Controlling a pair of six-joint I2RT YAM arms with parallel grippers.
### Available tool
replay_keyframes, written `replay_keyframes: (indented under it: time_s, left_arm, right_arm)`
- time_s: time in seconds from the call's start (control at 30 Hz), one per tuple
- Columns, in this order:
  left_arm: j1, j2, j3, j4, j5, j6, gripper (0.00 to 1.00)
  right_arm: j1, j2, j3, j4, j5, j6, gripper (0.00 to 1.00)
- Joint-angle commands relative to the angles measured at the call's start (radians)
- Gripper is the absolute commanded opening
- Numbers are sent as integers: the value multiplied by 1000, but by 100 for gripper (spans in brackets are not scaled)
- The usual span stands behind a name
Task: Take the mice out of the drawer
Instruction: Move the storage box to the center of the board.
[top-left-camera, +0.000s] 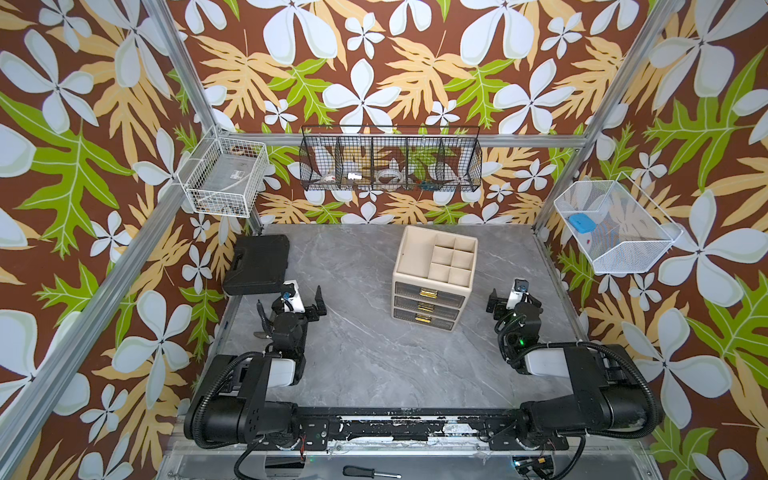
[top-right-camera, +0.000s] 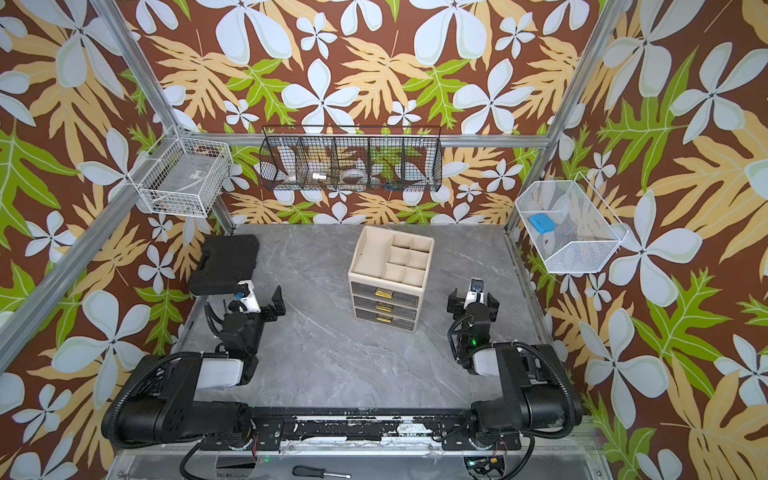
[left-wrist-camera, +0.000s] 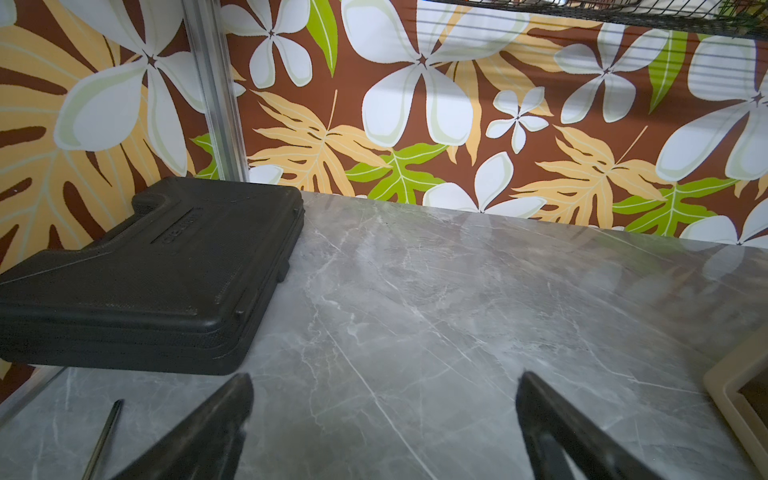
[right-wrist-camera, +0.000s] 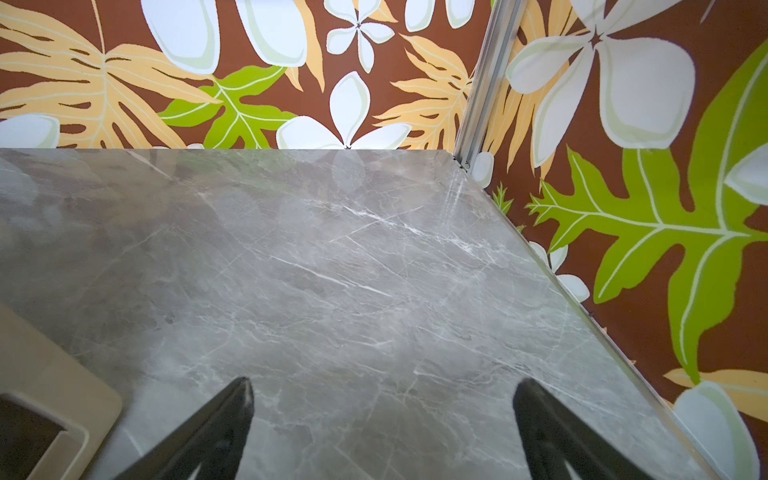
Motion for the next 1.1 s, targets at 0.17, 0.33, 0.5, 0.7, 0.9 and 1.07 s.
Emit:
replay_keyframes:
  time_s: [0.17,0.33,0.5,0.7,0.9,1.07]
  left_arm:
    - [1,-2,0,22,1,8,100]
    - [1,-1,1,22,1,8,100]
    - [1,-1,0,22,1,8,100]
    - [1,-2,-2,24,0,9,100]
    - [1,-30,-78,148,-63,-20,100]
    - [1,-155,-76,34,-92,-26,100]
  right_arm:
    - [1,0,1,29,0,0,100]
    - [1,0,1,29,1,0,99]
    - [1,-1,1,29,0,-1,100]
    - [1,-2,-1,29,0,-1,99]
    - [1,-18,16,-7,-18,-6,99]
    - [0,-99,83,-188,-25,-1,99]
